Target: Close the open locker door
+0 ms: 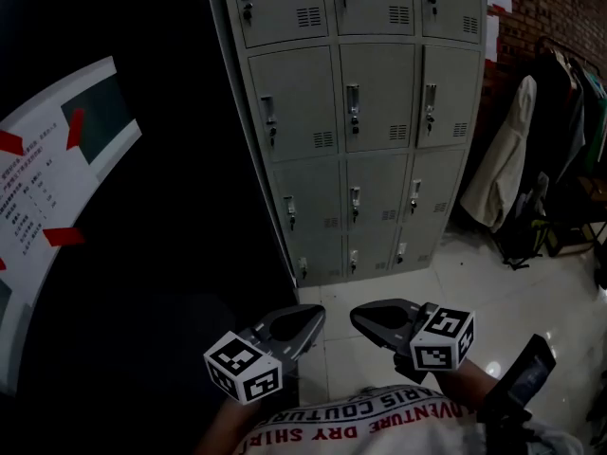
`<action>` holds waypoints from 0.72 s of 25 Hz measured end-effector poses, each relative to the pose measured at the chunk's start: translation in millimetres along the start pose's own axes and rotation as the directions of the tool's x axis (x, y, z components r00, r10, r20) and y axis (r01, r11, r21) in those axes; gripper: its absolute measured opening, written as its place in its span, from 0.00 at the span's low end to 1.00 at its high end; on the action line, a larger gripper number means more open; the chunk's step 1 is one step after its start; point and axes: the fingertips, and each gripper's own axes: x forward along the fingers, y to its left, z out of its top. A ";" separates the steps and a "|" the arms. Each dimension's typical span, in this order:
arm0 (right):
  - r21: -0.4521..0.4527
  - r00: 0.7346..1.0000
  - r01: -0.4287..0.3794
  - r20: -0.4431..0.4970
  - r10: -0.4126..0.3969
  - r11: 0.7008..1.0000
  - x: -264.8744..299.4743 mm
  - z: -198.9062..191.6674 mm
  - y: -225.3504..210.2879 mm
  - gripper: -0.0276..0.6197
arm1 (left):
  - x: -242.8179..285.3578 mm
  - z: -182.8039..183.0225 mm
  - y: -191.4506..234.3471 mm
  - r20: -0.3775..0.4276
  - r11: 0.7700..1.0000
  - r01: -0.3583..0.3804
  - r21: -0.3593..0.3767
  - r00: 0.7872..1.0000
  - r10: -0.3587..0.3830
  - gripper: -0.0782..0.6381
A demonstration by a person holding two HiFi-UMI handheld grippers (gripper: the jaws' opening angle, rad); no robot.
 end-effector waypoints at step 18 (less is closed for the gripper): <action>-0.045 0.998 0.005 -0.065 -0.008 0.999 -13.4 -5.9 5.2 0.03 | 2.8 5.1 -21.9 0.014 1.000 0.001 -0.013 1.000 -0.001 0.12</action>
